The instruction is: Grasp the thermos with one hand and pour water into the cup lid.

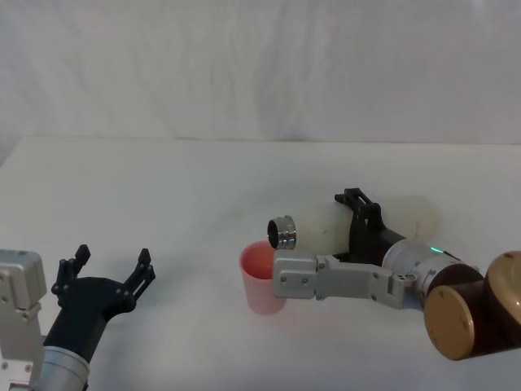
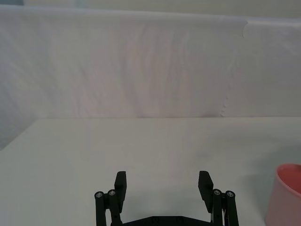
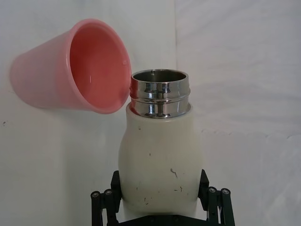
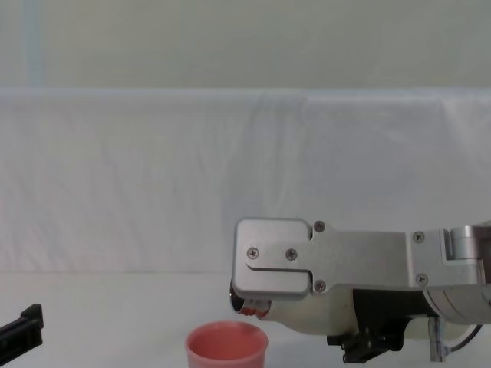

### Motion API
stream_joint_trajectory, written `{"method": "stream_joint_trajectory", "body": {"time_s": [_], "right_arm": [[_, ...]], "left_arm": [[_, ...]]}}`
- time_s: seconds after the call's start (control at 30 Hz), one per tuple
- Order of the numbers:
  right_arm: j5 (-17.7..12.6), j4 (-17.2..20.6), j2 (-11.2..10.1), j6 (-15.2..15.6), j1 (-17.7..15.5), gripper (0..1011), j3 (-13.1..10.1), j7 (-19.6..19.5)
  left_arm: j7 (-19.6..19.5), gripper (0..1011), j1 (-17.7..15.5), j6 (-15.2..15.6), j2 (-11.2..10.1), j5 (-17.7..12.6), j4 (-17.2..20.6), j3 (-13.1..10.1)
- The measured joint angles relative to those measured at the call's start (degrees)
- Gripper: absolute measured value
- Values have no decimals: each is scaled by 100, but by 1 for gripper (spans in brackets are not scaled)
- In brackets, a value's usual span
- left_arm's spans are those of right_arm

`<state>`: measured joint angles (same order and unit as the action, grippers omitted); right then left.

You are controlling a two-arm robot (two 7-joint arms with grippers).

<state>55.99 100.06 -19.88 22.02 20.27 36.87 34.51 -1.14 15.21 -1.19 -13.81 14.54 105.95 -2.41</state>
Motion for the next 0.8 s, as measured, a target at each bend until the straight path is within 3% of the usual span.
{"method": "stream_joint_trajectory", "body": {"time_s": [0.8], "right_arm": [[186, 63, -27, 46, 75, 960, 66, 183]], "left_arm": [[0, 1001, 0, 0, 0, 0, 0, 0]]}}
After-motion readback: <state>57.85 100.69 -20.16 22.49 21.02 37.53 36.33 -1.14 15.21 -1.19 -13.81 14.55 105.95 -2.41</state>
